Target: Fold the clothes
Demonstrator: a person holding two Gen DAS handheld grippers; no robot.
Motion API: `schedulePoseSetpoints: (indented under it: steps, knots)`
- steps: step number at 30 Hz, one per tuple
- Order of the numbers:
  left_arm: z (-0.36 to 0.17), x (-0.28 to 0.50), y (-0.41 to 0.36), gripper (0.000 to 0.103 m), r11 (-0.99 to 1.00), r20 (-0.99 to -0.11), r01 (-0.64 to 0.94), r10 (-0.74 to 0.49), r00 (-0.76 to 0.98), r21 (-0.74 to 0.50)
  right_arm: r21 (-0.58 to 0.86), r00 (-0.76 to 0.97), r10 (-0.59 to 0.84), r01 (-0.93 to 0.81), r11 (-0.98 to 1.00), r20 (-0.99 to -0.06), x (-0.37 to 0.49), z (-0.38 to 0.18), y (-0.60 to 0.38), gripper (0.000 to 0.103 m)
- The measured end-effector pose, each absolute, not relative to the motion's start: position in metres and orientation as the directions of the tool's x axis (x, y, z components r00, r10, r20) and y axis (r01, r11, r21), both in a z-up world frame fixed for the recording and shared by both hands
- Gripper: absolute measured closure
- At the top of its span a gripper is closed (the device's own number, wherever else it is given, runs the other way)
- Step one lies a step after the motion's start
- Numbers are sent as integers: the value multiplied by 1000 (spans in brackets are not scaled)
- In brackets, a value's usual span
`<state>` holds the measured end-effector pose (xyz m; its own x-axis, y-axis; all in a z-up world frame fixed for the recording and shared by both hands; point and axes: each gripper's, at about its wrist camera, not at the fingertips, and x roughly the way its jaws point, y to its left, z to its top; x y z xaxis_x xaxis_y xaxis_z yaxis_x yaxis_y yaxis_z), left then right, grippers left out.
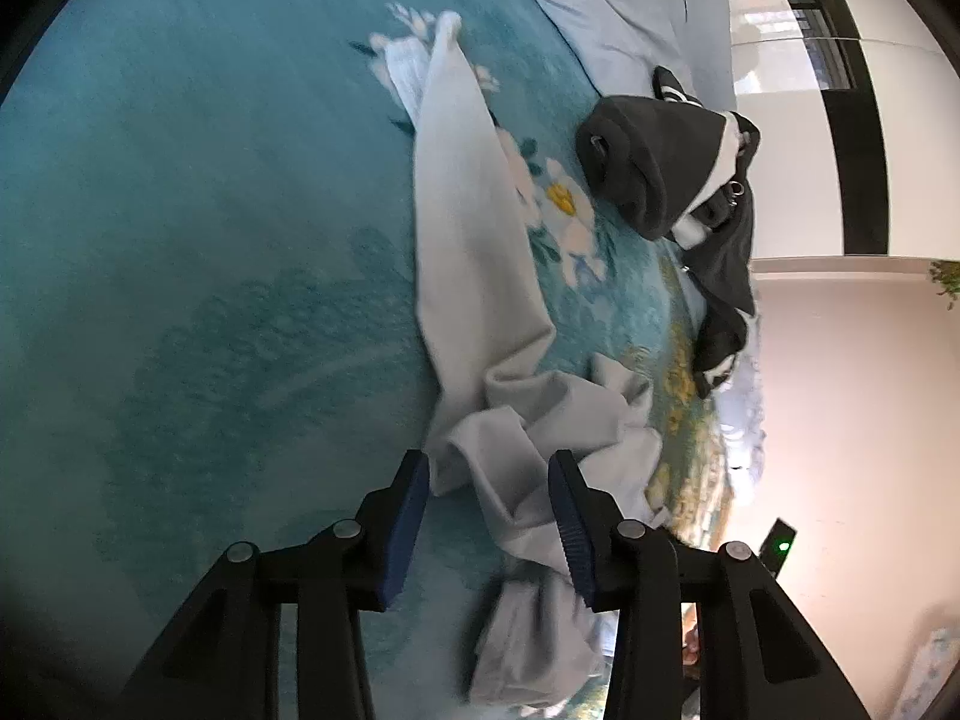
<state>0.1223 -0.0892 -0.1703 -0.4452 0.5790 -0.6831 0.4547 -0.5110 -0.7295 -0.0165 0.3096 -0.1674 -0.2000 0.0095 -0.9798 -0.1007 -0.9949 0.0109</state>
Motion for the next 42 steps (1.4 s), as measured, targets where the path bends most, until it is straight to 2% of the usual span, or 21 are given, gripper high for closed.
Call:
schedulePoseSetpoints:
  steps: [1, 2, 7, 12, 16, 20, 26, 31, 35, 42]
  knots:
    - [-170, 121, -88, 93, -518, -682, 445, 583, -441, -730, 11, -192, 10, -111, -994, -981, -13, -165, 309, 101]
    - [-168, 121, -87, 97, -534, -687, 433, 581, -437, -726, -5, -197, 26, -107, -994, -980, -8, -160, 306, 101]
    - [-151, 124, -88, 99, -545, -661, 376, 586, -468, -749, -43, -279, 78, -129, -991, -957, 13, -114, 294, 101]
    - [-99, 132, -87, 99, -589, -618, 254, 573, -538, -767, -63, -420, 130, -171, -983, -898, 13, -44, 286, 102]
    - [-36, 138, -91, 99, -602, -533, 132, 559, -635, -788, -85, -585, 198, -215, -973, -787, 22, 29, 278, 102]
    - [43, 153, -92, 99, -642, -429, -22, 538, -726, -767, -91, -743, 252, -251, -964, -620, 45, 108, 268, 102]
    - [141, 205, -94, 99, -672, -280, -184, 520, -807, -718, -46, -869, 264, -270, -962, -418, 92, 200, 258, 102]
    - [165, 256, -91, 99, -667, -217, -257, 541, -813, -700, -25, -908, 270, -277, -961, -321, 148, 234, 250, 102]
    - [176, 294, -94, 99, -571, -170, -309, 635, -754, -761, -20, -921, 271, -277, -961, -280, 196, 250, 248, 102]
    - [221, 315, -92, 98, -562, -189, -339, 680, -709, -754, -57, -948, 261, -255, -965, -184, 244, 303, 242, 102]
